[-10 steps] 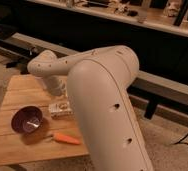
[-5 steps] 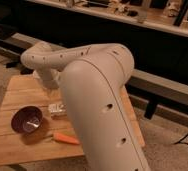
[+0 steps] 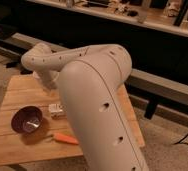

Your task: Stand the bottle upright

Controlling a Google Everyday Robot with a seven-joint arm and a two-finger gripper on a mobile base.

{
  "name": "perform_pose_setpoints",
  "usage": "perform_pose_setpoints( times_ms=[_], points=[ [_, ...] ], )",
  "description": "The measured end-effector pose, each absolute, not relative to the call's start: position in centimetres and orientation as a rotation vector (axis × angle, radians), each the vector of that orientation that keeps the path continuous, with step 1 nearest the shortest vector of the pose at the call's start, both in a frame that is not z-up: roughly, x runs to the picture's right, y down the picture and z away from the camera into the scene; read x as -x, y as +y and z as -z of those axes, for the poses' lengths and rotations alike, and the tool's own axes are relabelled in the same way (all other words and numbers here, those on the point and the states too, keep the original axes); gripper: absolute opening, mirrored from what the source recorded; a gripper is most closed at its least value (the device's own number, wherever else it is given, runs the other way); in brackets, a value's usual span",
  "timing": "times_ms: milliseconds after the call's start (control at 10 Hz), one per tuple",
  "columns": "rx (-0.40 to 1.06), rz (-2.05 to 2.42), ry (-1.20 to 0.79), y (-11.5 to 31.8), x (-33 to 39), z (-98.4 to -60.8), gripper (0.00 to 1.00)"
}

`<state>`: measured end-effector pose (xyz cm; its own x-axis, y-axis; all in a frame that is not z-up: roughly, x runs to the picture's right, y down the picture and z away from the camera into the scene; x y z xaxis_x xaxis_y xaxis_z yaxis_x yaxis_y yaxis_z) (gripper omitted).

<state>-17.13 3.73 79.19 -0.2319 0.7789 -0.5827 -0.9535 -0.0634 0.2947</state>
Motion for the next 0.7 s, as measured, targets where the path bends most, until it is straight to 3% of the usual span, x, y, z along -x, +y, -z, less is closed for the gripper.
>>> perform_pose_setpoints(
  times_ms=[700],
  points=[
    [0.261,-1.526,0.755,5.6,16.3,-81.8,0.80]
  ],
)
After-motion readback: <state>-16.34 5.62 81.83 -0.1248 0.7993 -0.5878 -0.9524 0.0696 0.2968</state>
